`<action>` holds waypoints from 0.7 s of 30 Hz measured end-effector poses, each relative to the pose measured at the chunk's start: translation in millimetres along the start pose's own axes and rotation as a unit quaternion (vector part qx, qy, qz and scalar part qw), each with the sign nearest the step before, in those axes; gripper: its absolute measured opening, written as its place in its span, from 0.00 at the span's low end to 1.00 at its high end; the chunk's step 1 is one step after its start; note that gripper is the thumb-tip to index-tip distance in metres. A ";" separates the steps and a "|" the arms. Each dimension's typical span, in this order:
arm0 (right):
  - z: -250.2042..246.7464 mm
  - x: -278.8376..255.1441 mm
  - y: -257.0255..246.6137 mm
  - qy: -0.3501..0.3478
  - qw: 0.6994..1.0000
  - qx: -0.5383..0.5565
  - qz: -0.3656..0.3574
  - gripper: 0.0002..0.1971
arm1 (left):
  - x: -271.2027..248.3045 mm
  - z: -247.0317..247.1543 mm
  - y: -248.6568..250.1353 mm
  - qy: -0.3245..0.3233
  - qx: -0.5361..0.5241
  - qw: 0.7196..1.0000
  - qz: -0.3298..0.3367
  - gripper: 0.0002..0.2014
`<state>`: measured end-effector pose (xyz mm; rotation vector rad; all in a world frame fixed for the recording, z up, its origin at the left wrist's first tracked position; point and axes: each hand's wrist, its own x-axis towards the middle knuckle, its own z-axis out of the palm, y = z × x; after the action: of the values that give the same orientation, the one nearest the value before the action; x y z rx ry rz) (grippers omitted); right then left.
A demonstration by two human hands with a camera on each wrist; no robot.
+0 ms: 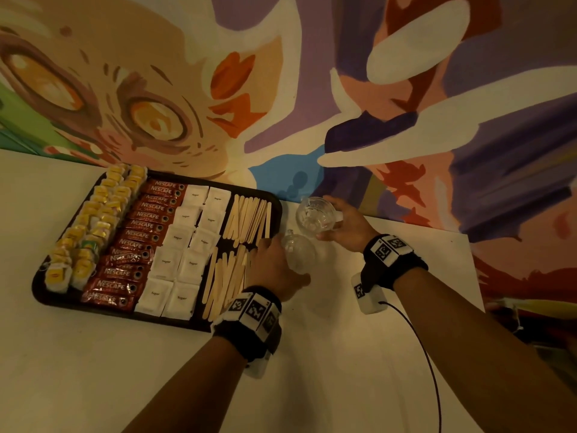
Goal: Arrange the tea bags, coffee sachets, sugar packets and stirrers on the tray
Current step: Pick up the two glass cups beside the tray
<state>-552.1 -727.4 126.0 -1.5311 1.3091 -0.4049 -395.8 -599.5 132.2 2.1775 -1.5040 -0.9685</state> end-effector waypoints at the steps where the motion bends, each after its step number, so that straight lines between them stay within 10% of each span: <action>1: 1.9 0.0 0.8 0.005 1.000 0.009 0.000 0.48 | 2.7 -0.7 -2.4 0.005 0.004 1.000 0.003 0.42; 21: 7.7 11.1 -12.1 -0.033 0.998 -0.045 -0.021 0.46 | 18.2 3.1 -4.1 0.043 0.025 0.999 0.017 0.41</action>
<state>-535.9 -735.0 129.2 -1.6355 1.2611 -0.3226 -391.1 -614.1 121.1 2.1922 -1.5355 -0.8242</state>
